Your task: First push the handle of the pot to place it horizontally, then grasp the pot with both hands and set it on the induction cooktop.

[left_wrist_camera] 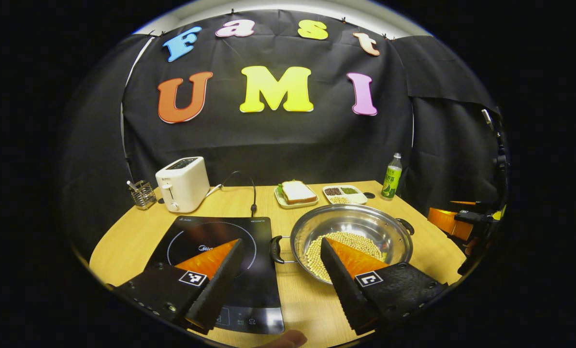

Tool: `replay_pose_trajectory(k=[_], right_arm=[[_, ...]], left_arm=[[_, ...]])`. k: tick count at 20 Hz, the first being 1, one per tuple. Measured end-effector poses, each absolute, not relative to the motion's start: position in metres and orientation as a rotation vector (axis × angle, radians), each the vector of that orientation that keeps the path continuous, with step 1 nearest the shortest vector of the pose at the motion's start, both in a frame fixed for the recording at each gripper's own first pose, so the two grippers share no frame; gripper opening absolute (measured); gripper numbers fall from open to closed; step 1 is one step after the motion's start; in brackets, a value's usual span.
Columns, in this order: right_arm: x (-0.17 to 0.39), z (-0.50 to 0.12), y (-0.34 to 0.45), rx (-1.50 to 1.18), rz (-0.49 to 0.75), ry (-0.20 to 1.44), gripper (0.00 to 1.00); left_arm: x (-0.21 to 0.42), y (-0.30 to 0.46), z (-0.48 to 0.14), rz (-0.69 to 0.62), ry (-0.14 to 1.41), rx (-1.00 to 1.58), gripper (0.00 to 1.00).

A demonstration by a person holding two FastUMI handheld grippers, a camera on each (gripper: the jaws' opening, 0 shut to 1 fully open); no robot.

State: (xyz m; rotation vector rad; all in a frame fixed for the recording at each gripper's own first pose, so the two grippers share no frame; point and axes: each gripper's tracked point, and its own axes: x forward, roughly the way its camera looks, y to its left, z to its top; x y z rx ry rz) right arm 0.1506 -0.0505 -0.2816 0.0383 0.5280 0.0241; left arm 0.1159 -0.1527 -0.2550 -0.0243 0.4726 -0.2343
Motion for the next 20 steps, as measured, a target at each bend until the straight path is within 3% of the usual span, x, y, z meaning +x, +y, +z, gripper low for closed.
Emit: replay_pose_trajectory(k=[2,3,14,16,17,18,19,20], right_arm=[[0.162,-0.293,-0.049,0.048,0.028,0.543,1.0],[0.167,-0.298,-0.049,0.056,0.024,0.55,1.0],[0.202,-0.361,-0.047,0.107,0.01,0.642,1.0],[0.205,-0.367,-0.043,0.116,0.017,0.652,0.95],[0.206,-0.368,-0.04,0.123,0.028,0.653,0.98],[0.207,-0.371,-0.039,0.128,0.028,0.658,0.99],[0.208,-0.374,-0.041,0.129,0.019,0.662,0.94],[0.209,-0.376,-0.044,0.128,0.003,0.663,0.97]], left_arm=[[0.125,-0.16,-0.272,-0.25,0.509,-0.024,1.0],[0.13,-0.163,-0.281,-0.254,0.525,-0.02,0.95],[0.171,-0.168,-0.356,-0.224,0.677,-0.005,0.95],[0.176,-0.169,-0.359,-0.226,0.674,-0.005,0.92],[0.178,-0.169,-0.36,-0.224,0.669,-0.003,0.78],[0.181,-0.168,-0.361,-0.22,0.667,-0.005,0.85],[0.182,-0.168,-0.364,-0.214,0.668,-0.012,0.75],[0.183,-0.168,-0.363,-0.206,0.665,-0.013,0.81]])
